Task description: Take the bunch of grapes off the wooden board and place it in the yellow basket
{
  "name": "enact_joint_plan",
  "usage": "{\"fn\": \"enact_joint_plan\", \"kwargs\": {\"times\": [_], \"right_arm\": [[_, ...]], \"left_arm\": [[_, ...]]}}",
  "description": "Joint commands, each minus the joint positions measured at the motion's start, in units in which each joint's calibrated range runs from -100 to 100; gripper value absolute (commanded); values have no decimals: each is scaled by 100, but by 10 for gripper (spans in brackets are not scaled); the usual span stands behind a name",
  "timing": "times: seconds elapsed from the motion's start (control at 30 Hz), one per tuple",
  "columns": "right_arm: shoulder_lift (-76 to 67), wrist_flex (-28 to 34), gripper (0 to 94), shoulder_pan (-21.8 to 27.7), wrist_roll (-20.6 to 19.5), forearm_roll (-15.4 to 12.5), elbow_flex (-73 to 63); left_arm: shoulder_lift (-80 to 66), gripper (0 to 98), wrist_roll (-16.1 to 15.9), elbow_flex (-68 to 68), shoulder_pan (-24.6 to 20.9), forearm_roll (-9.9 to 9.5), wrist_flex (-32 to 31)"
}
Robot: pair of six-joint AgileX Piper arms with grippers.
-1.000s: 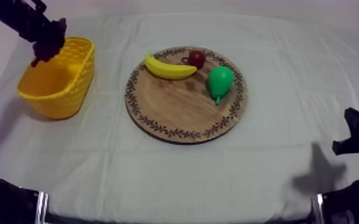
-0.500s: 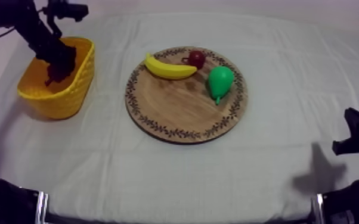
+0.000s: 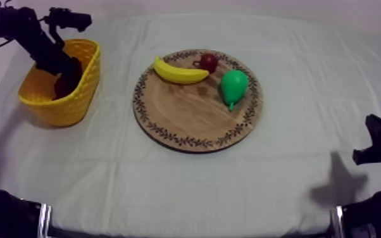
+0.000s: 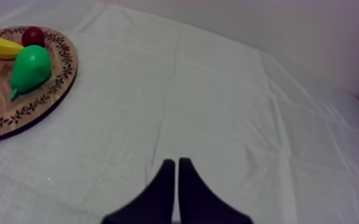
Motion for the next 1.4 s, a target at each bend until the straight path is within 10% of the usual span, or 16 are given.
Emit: {"fn": "enact_joint_plan", "kwargs": {"times": [0.0, 0.63, 1.07, 1.37], "right_arm": [[2, -4, 3, 0, 0, -1, -1], [2, -4, 3, 0, 0, -1, -1], [2, -4, 3, 0, 0, -1, -1], [2, -4, 3, 0, 0, -1, -1]], "left_arm": [[-156, 905, -14, 93, 8, 7, -86], [-2152, 731, 92, 1751, 128, 187, -727], [-3693, 82, 27, 3170, 145, 225, -726], [-4666, 3, 40, 4077, 110, 215, -810]]}}
